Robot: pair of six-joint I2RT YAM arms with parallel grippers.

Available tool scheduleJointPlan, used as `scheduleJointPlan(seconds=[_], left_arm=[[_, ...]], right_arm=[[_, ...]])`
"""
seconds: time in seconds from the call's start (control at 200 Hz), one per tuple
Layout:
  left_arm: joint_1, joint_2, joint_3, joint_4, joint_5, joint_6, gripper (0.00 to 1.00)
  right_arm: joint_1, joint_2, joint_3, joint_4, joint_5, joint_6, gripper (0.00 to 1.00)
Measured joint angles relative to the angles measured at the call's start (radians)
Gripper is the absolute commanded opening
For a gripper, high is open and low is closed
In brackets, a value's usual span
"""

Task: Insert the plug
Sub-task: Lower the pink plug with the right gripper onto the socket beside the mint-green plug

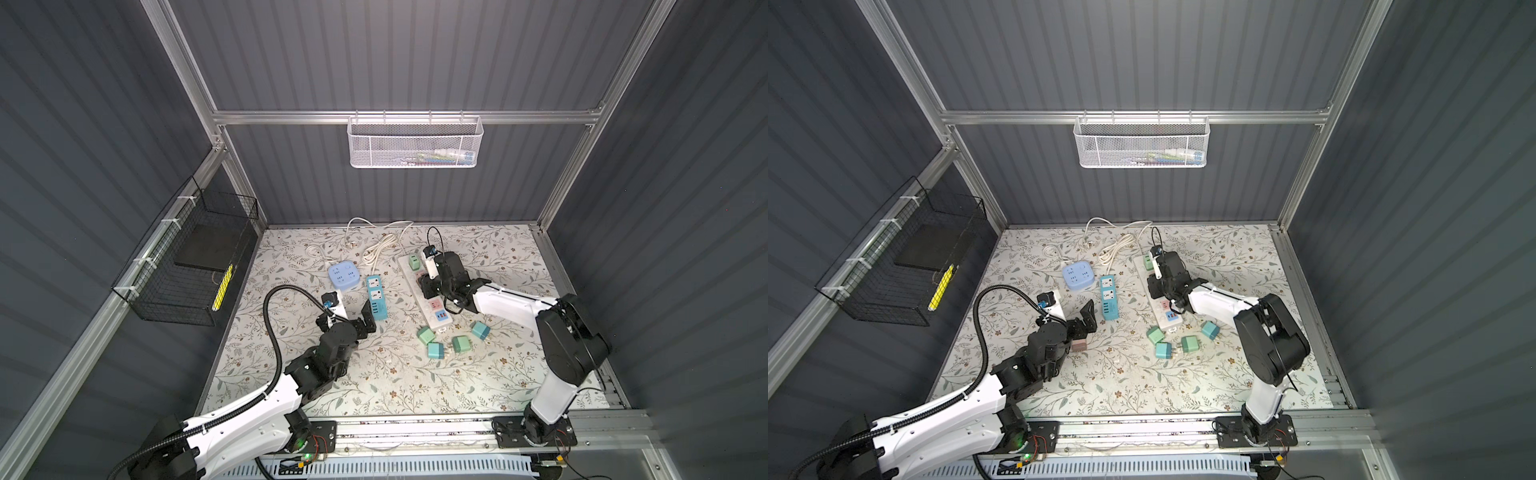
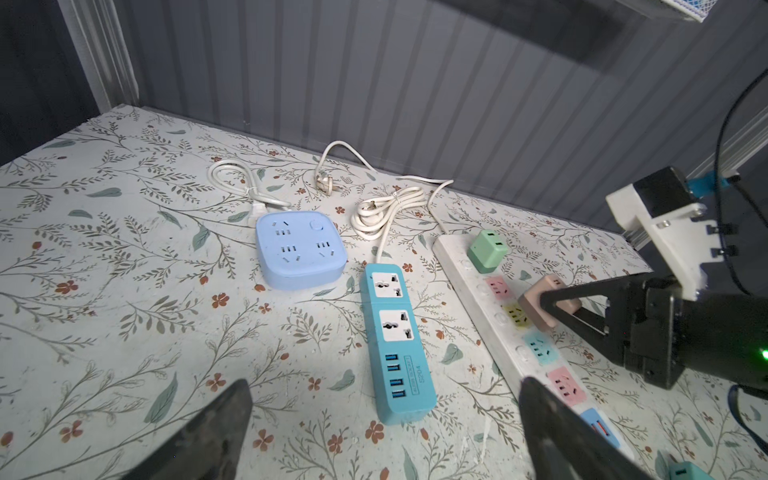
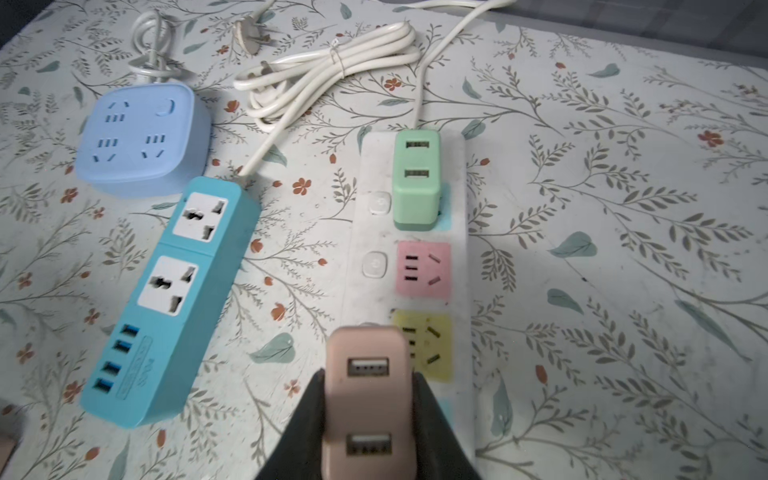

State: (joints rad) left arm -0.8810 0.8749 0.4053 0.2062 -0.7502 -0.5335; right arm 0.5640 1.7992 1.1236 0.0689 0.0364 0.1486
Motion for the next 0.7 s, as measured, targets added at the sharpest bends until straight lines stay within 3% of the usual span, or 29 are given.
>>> scheduleJointPlan(seconds=[0.34,0.7], left_arm=[[0.001,-0.034,-0.017,-0.011,-0.010,-0.022,1.00],[0.001,-0.070,-0.038,-0.012,-0.010,-0.028,1.00]], right_arm=[[-0.034,0.151,0.158,-0.014,0.013,0.001,0.20],[-0.039,0.181,0.187,-0.026,0.007,0.008,0.19]])
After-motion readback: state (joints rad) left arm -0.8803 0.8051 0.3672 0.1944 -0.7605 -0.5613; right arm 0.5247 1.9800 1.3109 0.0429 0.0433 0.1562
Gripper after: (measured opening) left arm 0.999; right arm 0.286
